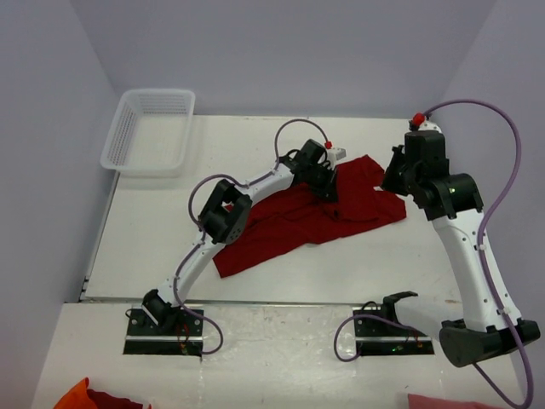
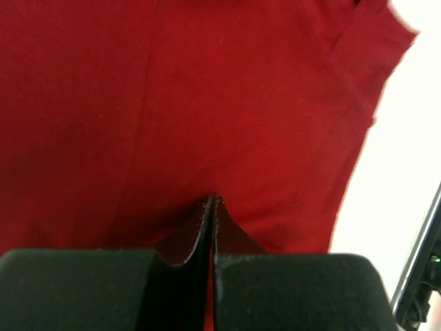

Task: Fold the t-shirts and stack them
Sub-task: Rotate the tshirt 90 degrees

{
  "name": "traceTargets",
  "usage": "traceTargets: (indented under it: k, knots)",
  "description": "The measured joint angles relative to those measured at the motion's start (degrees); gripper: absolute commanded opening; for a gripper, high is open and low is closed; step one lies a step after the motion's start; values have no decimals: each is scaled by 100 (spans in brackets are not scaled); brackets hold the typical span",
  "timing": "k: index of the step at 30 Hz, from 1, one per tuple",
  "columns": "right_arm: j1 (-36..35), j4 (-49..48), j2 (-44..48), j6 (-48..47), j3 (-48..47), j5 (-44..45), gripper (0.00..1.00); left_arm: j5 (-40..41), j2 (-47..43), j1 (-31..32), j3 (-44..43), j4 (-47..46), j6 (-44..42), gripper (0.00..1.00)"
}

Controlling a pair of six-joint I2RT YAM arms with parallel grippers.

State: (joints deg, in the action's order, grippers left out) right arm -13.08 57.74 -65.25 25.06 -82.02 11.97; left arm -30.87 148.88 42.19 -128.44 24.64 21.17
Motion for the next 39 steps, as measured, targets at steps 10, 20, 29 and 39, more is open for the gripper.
traceTargets:
  k: [10, 20, 29, 39]
  knots:
    - [-160, -186, 291, 70, 654, -516, 0, -490, 612, -221, -514, -271, 175, 0]
    - [-603, -704, -125, 13, 1506, -1733, 0, -627, 1176, -1814, -1084, -1335, 831, 0]
    - [-1196, -1703, -1526, -50, 1860, -2922, 0, -671, 1034, -2358, -706, -2002, 1274, 15]
    - [-2138, -2310, -3589, 59, 730, -3451, 0, 931, -1443, -1722, -275, -9, 595, 22]
